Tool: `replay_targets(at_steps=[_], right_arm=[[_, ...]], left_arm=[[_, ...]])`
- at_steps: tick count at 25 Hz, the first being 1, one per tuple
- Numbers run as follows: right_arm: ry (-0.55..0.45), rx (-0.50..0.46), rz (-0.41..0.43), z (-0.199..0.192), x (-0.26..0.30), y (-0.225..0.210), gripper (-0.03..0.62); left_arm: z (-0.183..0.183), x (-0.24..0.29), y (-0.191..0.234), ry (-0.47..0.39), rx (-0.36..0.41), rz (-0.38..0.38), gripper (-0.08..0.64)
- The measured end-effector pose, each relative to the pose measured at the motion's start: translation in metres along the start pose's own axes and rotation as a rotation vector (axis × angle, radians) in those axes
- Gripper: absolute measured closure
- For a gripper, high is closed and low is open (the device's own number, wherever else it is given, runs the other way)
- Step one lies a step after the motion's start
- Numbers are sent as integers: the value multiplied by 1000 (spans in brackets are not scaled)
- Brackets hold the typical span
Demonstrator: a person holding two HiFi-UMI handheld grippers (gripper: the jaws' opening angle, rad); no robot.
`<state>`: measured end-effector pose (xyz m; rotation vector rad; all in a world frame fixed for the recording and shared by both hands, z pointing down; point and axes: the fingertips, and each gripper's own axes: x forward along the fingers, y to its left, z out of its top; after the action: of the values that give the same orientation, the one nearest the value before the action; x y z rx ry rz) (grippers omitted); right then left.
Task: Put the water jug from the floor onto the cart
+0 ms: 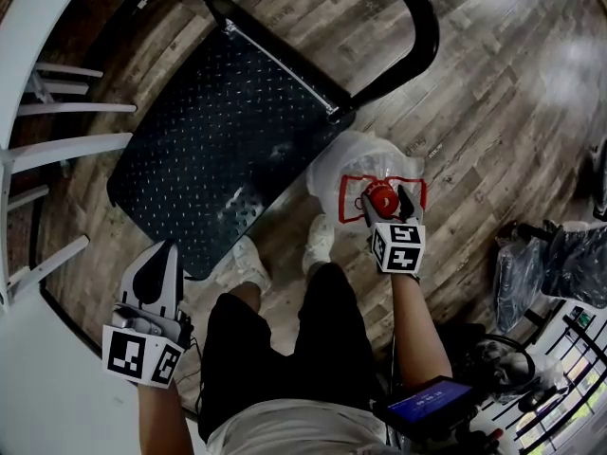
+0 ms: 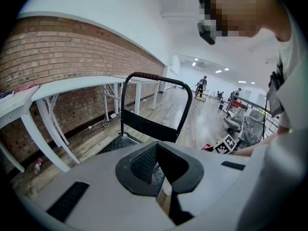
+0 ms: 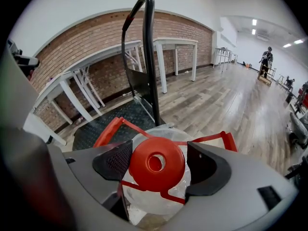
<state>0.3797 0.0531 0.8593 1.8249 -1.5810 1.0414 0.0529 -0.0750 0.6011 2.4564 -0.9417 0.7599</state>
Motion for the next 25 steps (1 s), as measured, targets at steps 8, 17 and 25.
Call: replay_targets(at_steps=[8, 17, 25], right_arm=[[-31, 9, -81, -6, 1, -5, 271], [-1, 39, -109, -12, -10, -12, 278], [-18, 45, -125, 17, -69, -7, 279]], left_arm=[[-7, -2, -5, -6, 1, -3, 560], [-4, -15, 0, -24, -20, 12, 560], [31, -34, 3, -78, -25, -2, 560]])
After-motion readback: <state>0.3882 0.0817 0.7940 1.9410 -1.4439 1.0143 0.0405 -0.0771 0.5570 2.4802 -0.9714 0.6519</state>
